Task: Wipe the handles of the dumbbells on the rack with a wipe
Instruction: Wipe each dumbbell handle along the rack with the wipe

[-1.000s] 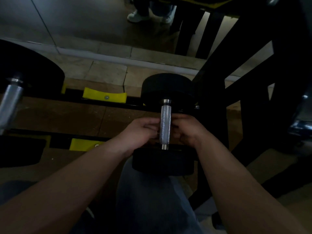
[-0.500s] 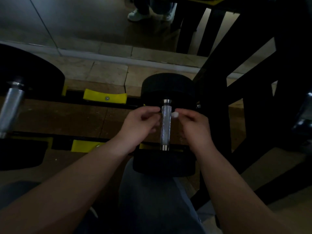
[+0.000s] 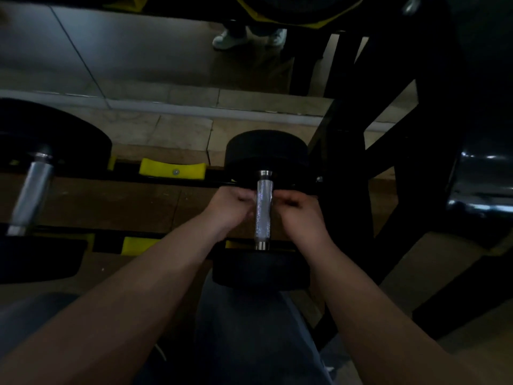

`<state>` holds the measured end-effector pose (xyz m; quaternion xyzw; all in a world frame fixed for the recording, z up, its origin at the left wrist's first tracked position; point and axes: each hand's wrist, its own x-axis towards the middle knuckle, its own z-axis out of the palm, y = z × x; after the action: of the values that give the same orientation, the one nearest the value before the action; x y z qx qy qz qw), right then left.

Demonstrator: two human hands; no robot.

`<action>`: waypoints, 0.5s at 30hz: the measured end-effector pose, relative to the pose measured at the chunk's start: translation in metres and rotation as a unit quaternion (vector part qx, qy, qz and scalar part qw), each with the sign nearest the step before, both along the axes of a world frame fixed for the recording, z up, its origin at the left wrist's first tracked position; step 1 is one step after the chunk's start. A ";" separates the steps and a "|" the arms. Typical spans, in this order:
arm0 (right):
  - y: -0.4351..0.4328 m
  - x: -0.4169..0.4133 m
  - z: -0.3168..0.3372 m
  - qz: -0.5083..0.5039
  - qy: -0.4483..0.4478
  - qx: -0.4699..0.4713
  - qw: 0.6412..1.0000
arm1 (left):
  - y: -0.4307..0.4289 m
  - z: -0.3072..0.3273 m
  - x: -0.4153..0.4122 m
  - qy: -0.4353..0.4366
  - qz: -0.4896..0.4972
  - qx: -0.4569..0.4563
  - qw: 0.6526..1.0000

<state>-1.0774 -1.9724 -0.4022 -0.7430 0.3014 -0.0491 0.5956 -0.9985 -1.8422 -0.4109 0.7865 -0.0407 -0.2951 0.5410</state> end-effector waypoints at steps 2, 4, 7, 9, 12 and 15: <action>-0.001 -0.001 0.002 0.017 -0.006 -0.011 1.000 | 0.012 -0.001 -0.009 0.000 -0.161 0.141 0.977; -0.001 -0.001 0.003 0.026 -0.009 -0.036 0.999 | 0.018 -0.002 -0.006 0.003 -0.232 0.200 0.952; 0.000 -0.002 0.000 0.039 -0.011 -0.066 0.997 | 0.010 0.001 0.004 0.105 -0.118 0.046 0.986; 0.000 -0.002 -0.001 0.053 -0.012 -0.092 0.994 | 0.000 0.004 0.009 0.160 0.018 -0.094 0.982; 0.001 -0.002 0.002 0.061 -0.006 -0.125 0.990 | 0.001 0.006 0.001 0.108 -0.038 -0.044 0.992; 0.002 -0.002 0.005 0.063 -0.021 -0.167 0.984 | 0.018 0.002 -0.010 0.000 -0.213 0.168 0.963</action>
<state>-1.0792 -1.9706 -0.3970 -0.8480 0.2290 -0.0770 0.4717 -1.0082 -1.8243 -0.4091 0.8391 -0.1572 -0.4063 0.3258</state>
